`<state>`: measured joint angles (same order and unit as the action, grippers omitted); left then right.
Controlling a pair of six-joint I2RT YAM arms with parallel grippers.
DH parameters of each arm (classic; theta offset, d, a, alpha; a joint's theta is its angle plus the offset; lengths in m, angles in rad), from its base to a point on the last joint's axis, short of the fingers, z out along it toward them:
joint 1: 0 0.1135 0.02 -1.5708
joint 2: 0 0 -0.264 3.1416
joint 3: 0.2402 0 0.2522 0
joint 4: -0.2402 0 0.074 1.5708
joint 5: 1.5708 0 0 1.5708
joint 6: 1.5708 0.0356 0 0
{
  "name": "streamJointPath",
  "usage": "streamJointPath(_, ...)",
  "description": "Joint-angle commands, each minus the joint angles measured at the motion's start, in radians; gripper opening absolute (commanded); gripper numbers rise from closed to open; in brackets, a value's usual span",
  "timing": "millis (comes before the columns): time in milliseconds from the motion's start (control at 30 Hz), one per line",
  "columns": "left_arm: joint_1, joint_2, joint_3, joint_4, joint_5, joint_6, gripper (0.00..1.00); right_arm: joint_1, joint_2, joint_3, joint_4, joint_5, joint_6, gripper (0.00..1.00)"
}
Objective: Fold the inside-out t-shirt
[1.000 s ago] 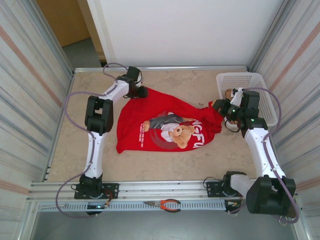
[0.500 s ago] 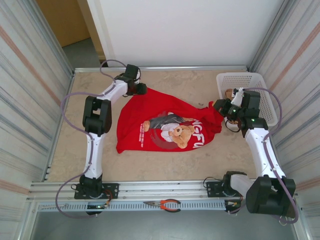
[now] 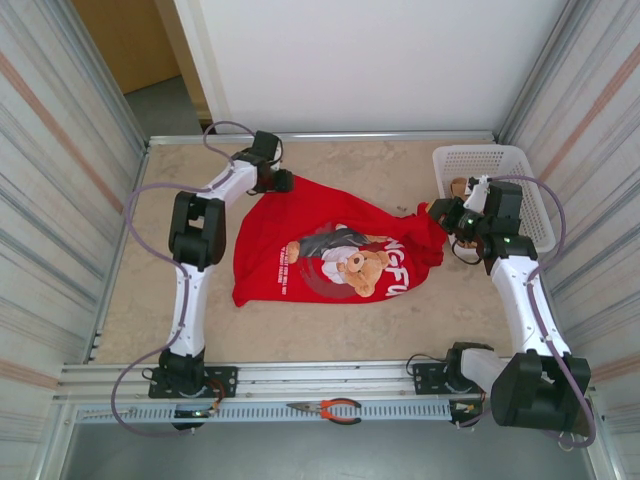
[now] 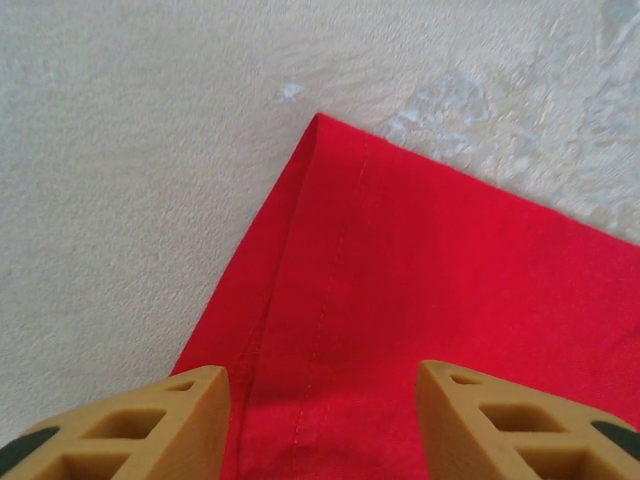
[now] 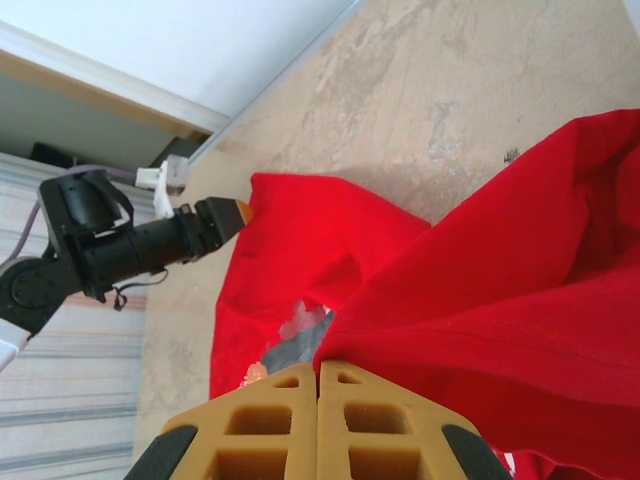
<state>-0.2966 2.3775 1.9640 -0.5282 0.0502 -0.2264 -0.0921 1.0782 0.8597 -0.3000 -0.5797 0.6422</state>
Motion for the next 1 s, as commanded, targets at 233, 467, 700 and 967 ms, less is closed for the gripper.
streamJointPath(233, -0.015, 0.023, 0.003, -0.021, 0.002, 0.025, 0.38, -0.010, -0.009, 0.018, -0.012, -0.024, -0.022, 0.00)
streamJointPath(467, -0.018, 0.023, -0.004, -0.022, -0.010, 0.025, 0.39, -0.012, -0.013, 0.021, -0.013, -0.027, -0.022, 0.00)
streamJointPath(700, -0.019, -0.028, -0.073, 0.035, -0.057, 0.023, 0.49, -0.016, -0.009, 0.020, -0.014, -0.031, -0.024, 0.00)
streamJointPath(967, -0.020, -0.023, -0.060, 0.038, -0.062, 0.021, 0.50, -0.018, -0.011, 0.019, -0.012, -0.032, -0.024, 0.00)
